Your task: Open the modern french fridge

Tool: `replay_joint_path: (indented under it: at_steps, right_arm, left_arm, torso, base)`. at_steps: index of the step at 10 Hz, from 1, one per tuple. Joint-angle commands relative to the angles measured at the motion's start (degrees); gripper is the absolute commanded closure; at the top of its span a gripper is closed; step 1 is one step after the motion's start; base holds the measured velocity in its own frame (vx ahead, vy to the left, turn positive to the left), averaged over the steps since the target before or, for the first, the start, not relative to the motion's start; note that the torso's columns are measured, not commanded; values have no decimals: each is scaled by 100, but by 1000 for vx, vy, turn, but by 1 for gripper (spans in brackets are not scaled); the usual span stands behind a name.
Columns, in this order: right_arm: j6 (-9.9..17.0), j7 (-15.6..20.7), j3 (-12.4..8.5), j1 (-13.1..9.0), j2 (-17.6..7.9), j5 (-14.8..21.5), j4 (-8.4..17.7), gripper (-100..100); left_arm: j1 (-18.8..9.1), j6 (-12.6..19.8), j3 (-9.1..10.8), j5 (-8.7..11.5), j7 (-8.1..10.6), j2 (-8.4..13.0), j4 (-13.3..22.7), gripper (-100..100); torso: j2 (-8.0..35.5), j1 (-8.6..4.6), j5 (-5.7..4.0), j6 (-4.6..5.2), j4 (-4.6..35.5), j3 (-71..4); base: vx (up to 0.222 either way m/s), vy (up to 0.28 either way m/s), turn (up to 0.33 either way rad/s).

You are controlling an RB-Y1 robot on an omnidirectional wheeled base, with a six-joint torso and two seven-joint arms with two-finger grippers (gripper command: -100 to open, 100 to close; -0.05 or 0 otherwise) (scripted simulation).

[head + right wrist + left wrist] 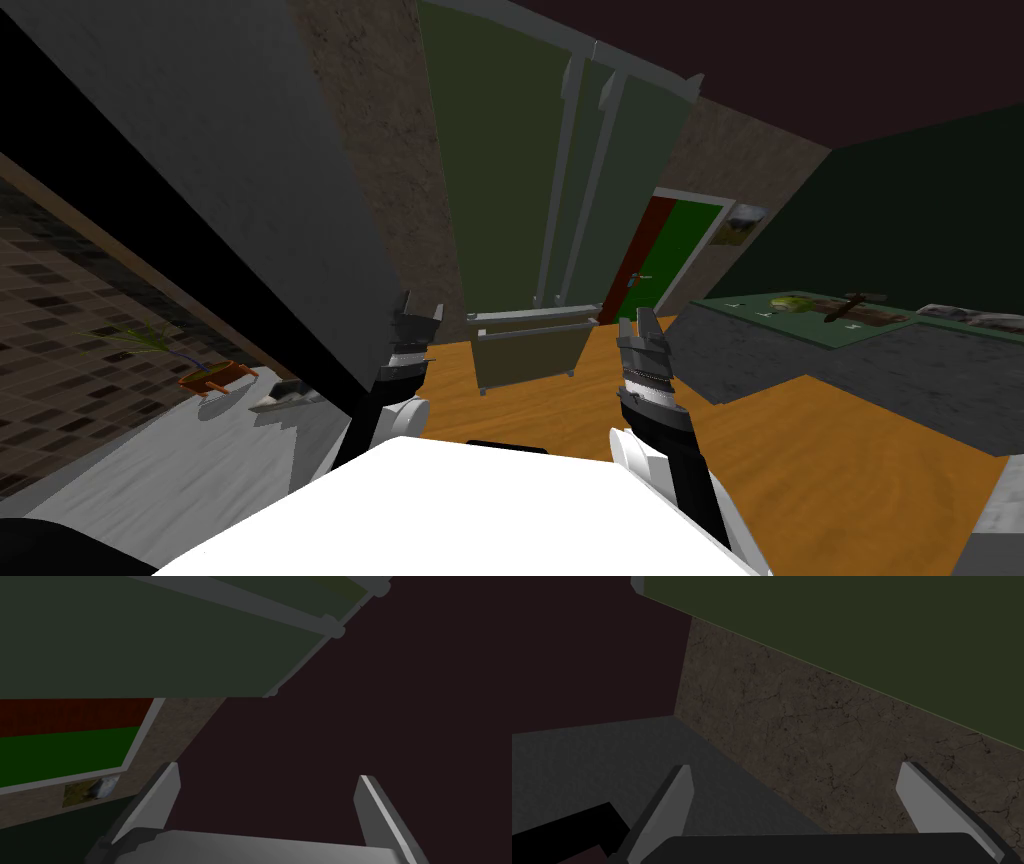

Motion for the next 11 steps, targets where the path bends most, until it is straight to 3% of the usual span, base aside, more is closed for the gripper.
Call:
replay_joint_path:
  at_steps: [1, 9, 10, 11]
  right_arm:
    - [0, 0, 0, 0, 0, 0, 0, 0]
    - [-1, 0, 0, 0, 0, 0, -2, 0]
    - [5, 70, 32, -62, -272, 92, 37, -100]
    - [12, 142, 66, -126, -445, 186, 78, -100]
  left_arm:
    - [0, 0, 0, 0, 0, 0, 0, 0]
    - [0, -1, 0, 0, 0, 0, -2, 0]
    - [0, -1, 0, 0, 0, 0, -2, 0]
    - [0, 0, 0, 0, 0, 0, 0, 0]
  torso:
    - [232, 0, 0, 0, 235, -467]
    - [3539, 0, 0, 0, 3537, -7073]
    - [3962, 0, 0, 0, 3960, -7919]
    - [4152, -2, 0, 0, 4148, -8315]
  base:
    - [0, 0, 0]
    - [0, 0, 0]
    - [13, -1, -22]
    - [18, -3, -45]
